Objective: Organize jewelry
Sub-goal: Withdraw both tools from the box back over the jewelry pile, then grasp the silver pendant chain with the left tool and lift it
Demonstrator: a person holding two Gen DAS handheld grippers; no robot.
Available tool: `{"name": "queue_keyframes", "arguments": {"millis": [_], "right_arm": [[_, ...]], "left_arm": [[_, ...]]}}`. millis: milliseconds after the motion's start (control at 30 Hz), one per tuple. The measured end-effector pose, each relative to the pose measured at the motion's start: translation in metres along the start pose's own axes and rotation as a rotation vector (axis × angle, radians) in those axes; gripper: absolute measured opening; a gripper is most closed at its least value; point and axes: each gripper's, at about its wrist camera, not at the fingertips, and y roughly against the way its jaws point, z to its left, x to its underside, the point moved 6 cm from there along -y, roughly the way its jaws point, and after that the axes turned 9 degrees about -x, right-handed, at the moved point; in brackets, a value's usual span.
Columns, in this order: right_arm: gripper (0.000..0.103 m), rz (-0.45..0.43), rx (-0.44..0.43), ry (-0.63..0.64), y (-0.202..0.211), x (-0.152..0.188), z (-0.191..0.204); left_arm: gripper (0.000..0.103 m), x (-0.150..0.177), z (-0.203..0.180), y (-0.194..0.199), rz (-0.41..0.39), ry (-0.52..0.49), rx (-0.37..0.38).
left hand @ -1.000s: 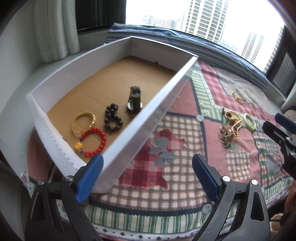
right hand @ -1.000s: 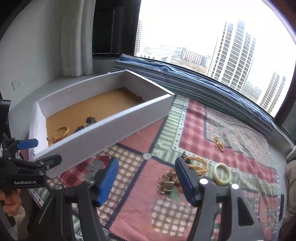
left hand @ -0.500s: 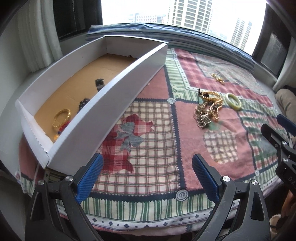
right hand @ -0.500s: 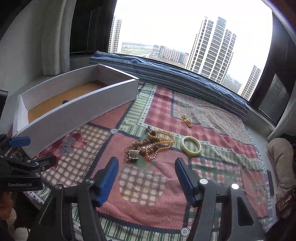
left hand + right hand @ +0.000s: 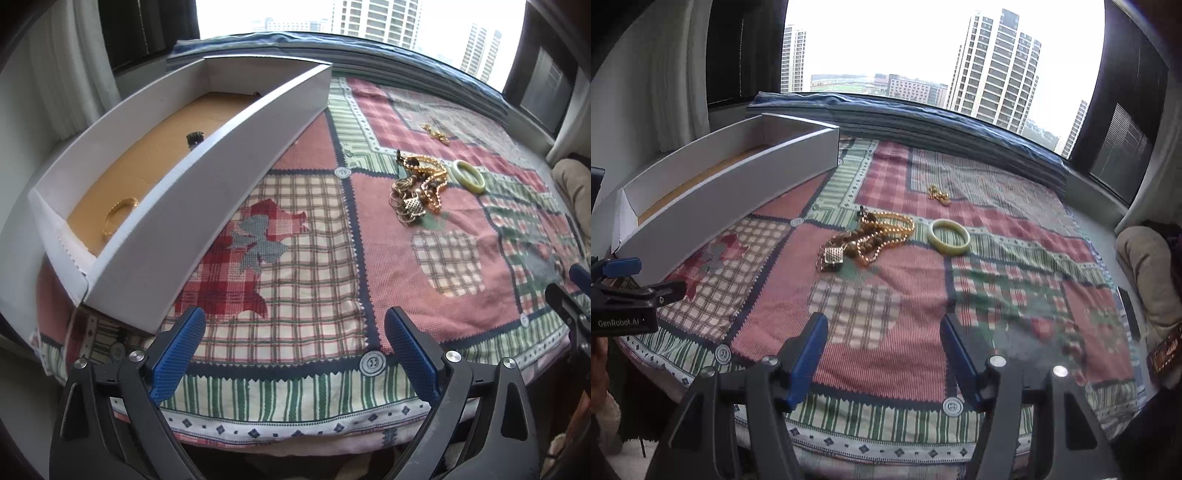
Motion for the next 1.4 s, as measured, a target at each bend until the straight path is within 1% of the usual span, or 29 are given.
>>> {"name": "queue_keyframes", "arguments": {"millis": [100, 233, 333, 400, 500, 567, 667, 733, 800, 867, 967, 1000, 1033, 1067, 1133, 1267, 1400], "right_arm": [[0.064, 0.023, -0.002, -0.028, 0.002, 0.012, -0.006], [0.064, 0.040, -0.003, -0.046, 0.004, 0.019, -0.012], [0.064, 0.049, -0.027, -0.067, 0.003, 0.022, -0.016], [0.064, 0.048, -0.040, -0.078, 0.000, 0.023, -0.019], [0.064, 0.055, -0.064, -0.096, -0.008, 0.025, -0.027], [0.064, 0.064, -0.075, -0.106, -0.015, 0.025, -0.033], [0.064, 0.059, -0.082, -0.130, -0.022, 0.022, -0.045], [0.064, 0.052, -0.081, -0.149, -0.025, 0.022, -0.054], [0.065, 0.057, -0.079, -0.169, -0.029, 0.024, -0.063], [0.065, 0.066, -0.085, -0.184, -0.033, 0.026, -0.069], [0.065, 0.079, -0.083, -0.201, -0.039, 0.030, -0.078], [0.065, 0.084, -0.085, -0.206, -0.041, 0.031, -0.080], [0.065, 0.088, -0.086, -0.210, -0.043, 0.032, -0.082], [0.065, 0.091, -0.086, -0.215, -0.045, 0.033, -0.084], [0.065, 0.096, -0.087, -0.224, -0.048, 0.034, -0.087], [0.065, 0.098, -0.102, -0.237, -0.053, 0.033, -0.087], [0.065, 0.096, -0.112, -0.229, -0.051, 0.031, -0.082]], "left_arm": [[0.098, 0.002, -0.008, 0.000, 0.000, -0.028, 0.013], [0.098, -0.001, -0.019, 0.000, -0.005, -0.056, 0.035], [0.098, -0.008, -0.031, -0.003, -0.002, -0.086, 0.054], [0.098, -0.015, -0.043, -0.005, 0.002, -0.117, 0.085], [0.098, -0.032, -0.065, -0.015, 0.031, -0.156, 0.169], [0.098, -0.049, -0.081, -0.026, 0.041, -0.169, 0.206], [0.098, -0.075, -0.105, -0.049, 0.033, -0.183, 0.218], [0.097, -0.087, -0.123, -0.068, 0.020, -0.215, 0.211], [0.091, -0.094, -0.141, -0.088, 0.015, -0.261, 0.191], [0.081, -0.097, -0.155, -0.108, 0.027, -0.297, 0.183], [0.073, -0.097, -0.161, -0.129, 0.042, -0.319, 0.158], [0.068, -0.098, -0.160, -0.127, 0.012, -0.313, 0.161], [0.053, -0.098, -0.159, -0.126, 0.008, -0.311, 0.169], [0.034, -0.097, -0.158, -0.124, 0.008, -0.312, 0.176], [0.034, -0.096, -0.152, -0.122, 0.033, -0.297, 0.191], [0.034, -0.086, -0.131, -0.112, 0.081, -0.210, 0.237], [0.034, -0.068, -0.107, -0.095, 0.096, -0.151, 0.255]]}}
